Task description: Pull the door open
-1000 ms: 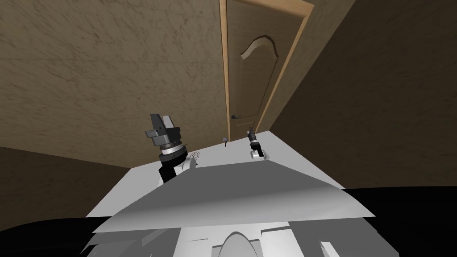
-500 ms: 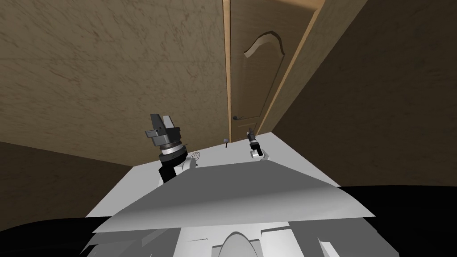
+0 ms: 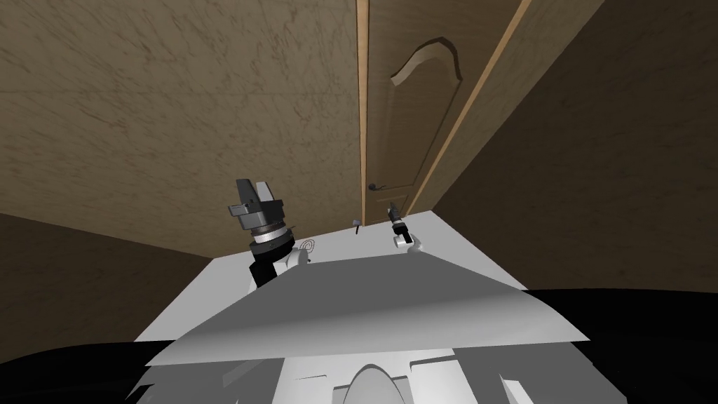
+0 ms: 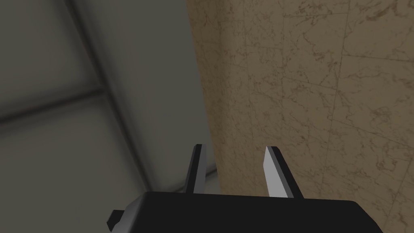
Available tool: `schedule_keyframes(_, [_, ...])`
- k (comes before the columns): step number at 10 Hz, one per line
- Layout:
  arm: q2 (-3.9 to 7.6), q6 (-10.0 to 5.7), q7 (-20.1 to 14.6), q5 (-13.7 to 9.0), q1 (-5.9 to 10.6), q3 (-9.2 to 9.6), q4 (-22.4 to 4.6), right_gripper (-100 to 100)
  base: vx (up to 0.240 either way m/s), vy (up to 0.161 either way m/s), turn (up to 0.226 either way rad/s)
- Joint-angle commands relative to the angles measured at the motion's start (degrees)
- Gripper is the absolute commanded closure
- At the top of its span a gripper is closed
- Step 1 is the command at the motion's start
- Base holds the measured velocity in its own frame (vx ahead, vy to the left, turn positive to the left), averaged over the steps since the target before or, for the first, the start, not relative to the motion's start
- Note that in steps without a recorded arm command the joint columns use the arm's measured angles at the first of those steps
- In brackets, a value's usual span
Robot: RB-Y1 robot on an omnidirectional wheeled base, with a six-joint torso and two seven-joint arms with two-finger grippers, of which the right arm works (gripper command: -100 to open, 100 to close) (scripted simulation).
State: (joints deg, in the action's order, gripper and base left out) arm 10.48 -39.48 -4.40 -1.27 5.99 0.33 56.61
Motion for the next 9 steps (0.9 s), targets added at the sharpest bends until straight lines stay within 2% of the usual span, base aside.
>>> schedule_keyframes(1, [0.16, -0.37, -0.18, 0.01, 0.78, -0.06, -1.90, -100, 0.063, -0.018, 0.028])
schedule_keyframes(9, [1.62, -2.13, -1.59, 0.33, 7.18, -0.41, -15.04, -100, 0.089, -0.024, 0.061])
